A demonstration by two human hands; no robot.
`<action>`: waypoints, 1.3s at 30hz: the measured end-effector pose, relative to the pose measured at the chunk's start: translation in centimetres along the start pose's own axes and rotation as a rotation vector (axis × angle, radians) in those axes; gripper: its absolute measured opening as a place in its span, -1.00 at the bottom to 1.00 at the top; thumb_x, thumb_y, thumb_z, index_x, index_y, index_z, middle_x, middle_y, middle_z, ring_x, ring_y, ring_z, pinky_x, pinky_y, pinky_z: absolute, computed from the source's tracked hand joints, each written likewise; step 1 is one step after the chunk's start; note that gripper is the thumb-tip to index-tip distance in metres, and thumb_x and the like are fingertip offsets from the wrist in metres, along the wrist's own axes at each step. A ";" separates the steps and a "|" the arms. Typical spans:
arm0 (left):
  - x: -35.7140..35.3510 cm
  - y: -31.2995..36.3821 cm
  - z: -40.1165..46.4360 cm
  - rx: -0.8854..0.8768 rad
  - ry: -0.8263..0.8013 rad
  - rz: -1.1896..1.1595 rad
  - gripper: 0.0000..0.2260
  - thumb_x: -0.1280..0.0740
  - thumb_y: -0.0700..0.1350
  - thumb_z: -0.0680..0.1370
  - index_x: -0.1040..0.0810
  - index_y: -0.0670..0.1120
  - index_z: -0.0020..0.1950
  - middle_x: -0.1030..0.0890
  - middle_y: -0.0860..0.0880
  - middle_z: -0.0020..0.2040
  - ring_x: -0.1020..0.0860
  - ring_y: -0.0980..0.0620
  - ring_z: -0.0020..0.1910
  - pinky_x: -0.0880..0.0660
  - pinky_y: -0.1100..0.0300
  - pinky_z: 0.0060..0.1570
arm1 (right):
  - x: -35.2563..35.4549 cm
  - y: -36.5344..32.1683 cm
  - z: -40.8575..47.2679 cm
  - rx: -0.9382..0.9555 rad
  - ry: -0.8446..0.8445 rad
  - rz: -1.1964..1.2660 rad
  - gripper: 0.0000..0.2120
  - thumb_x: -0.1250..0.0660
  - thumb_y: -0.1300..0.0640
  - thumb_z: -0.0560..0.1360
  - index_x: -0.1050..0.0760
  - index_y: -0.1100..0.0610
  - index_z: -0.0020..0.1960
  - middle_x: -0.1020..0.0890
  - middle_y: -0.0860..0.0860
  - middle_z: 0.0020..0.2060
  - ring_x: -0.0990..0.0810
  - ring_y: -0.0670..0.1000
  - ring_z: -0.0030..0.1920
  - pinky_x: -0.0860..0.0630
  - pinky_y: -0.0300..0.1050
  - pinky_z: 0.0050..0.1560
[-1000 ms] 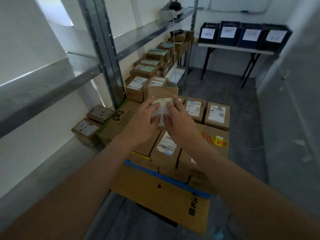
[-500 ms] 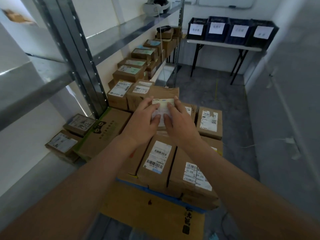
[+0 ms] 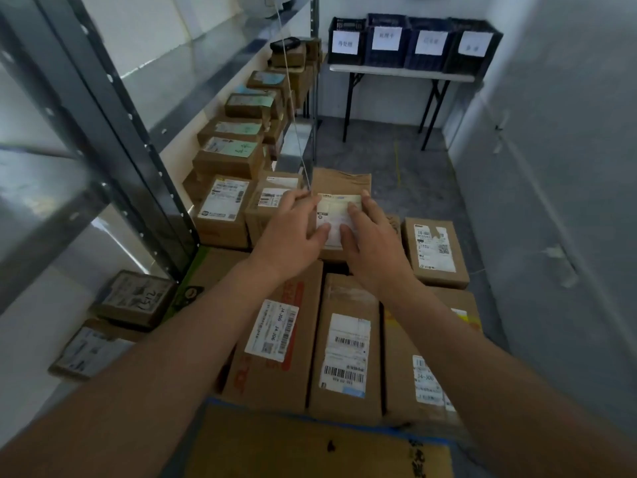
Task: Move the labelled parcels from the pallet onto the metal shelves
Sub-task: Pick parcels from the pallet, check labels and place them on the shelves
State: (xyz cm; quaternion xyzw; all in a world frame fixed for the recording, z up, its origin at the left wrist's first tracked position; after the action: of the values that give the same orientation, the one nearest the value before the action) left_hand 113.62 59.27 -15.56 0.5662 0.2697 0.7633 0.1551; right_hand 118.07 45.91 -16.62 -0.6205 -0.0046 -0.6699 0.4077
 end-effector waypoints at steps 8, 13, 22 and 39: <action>-0.5 -0.6 4.2 -0.030 -0.066 -0.001 -0.50 -0.35 0.01 0.63 -0.40 -0.13 0.53 -0.47 -0.07 0.43 -0.45 -0.03 0.39 -0.41 0.01 0.42 | -0.9 1.7 3.0 -0.073 0.047 0.026 -0.56 -0.15 0.03 0.70 -0.33 0.22 0.51 -0.19 0.18 0.59 -0.23 0.14 0.55 -0.29 -0.05 0.46; -1.8 -1.4 5.6 0.005 -0.117 0.057 -0.50 -0.33 -0.03 0.65 -0.37 -0.16 0.55 -0.42 -0.09 0.52 -0.38 -0.06 0.48 -0.29 0.07 0.50 | -2.1 3.0 4.8 -0.070 0.032 0.033 -0.60 -0.19 0.09 0.68 -0.40 0.26 0.45 -0.28 0.20 0.54 -0.34 0.16 0.48 -0.32 -0.15 0.40; -5.7 -2.8 5.6 0.092 -0.210 0.091 -0.53 -0.23 -0.12 0.69 -0.26 -0.23 0.58 -0.12 -0.08 0.64 -0.17 -0.04 0.58 -0.05 0.30 0.42 | -5.3 5.5 5.7 -0.095 -0.044 0.133 -0.58 -0.19 0.14 0.69 -0.33 0.22 0.52 -0.19 0.13 0.60 -0.17 0.10 0.58 -0.09 -0.26 0.42; -5.9 -3.6 5.7 0.049 -0.184 0.219 -0.59 -0.23 -0.20 0.66 -0.37 -0.24 0.51 -0.14 -0.14 0.64 -0.33 -0.11 0.52 -0.31 0.09 0.46 | -7.2 4.4 6.8 -0.072 -0.088 0.212 -0.59 -0.19 0.18 0.69 -0.35 0.22 0.52 -0.23 0.11 0.59 -0.21 0.08 0.57 -0.08 -0.27 0.43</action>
State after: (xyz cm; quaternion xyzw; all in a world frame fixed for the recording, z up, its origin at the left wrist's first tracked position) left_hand 120.63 60.36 -21.08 0.6636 0.2096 0.7135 0.0811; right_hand 125.42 50.34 -23.31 -0.6605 0.0672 -0.5950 0.4529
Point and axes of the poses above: each hand's wrist, its own z-axis towards the middle knuckle, its own x-axis out of the back of the hand, y = z × x, the point moved 9 cm from there along z, towards the middle knuckle
